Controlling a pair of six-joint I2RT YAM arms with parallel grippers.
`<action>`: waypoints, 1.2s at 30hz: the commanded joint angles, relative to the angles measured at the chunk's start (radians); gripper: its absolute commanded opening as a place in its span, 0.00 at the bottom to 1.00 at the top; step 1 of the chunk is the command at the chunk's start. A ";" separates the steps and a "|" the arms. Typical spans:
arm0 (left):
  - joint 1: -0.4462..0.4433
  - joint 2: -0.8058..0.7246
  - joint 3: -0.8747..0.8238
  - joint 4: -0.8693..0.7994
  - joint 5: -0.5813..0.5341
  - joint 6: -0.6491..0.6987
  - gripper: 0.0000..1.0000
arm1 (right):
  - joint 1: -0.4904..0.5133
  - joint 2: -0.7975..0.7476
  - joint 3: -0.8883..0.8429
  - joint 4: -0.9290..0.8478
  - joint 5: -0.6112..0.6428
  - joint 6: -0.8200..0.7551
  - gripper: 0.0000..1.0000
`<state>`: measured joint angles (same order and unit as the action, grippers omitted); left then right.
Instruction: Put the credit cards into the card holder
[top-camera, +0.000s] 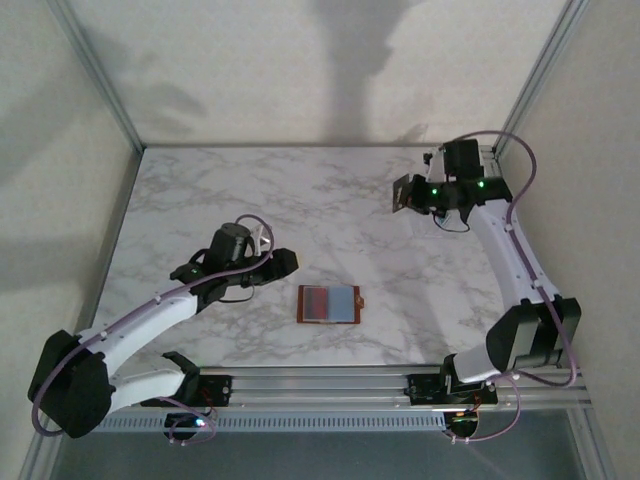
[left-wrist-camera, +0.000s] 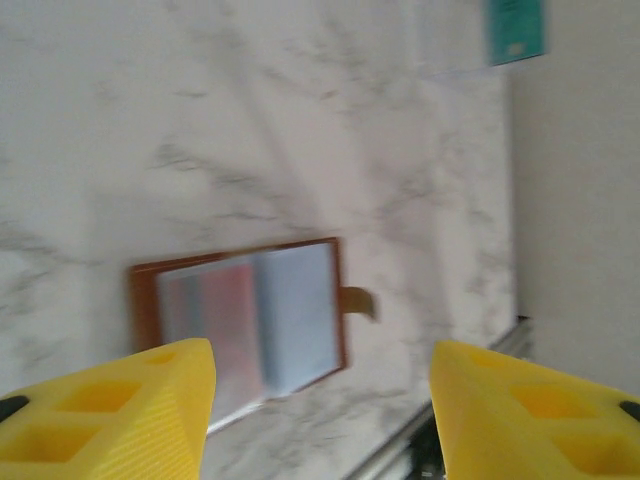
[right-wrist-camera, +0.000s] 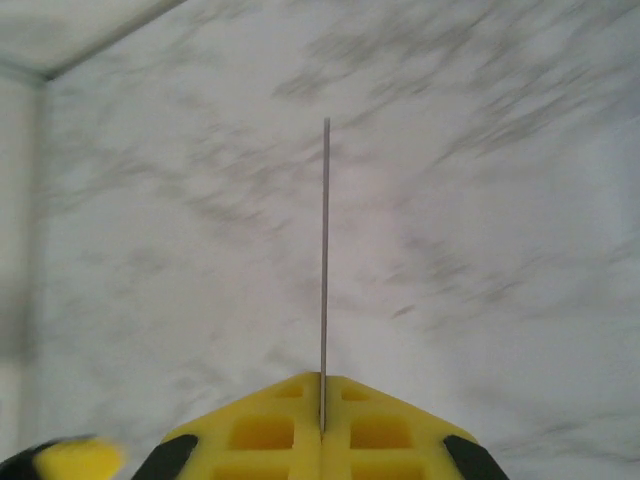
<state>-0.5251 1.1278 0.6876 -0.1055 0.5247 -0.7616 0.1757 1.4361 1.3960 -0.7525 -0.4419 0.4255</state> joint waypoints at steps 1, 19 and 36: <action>-0.008 -0.012 0.044 0.137 0.120 -0.100 0.59 | 0.007 -0.072 -0.133 0.183 -0.363 0.186 0.00; -0.038 0.127 0.123 0.563 0.299 -0.374 0.61 | 0.159 -0.246 -0.460 0.644 -0.679 0.553 0.00; -0.062 0.052 0.053 0.764 0.269 -0.456 0.00 | 0.298 -0.275 -0.485 0.861 -0.677 0.568 0.00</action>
<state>-0.5755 1.2064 0.7475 0.5934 0.7891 -1.2057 0.4587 1.1790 0.9215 0.0547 -1.1126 0.9852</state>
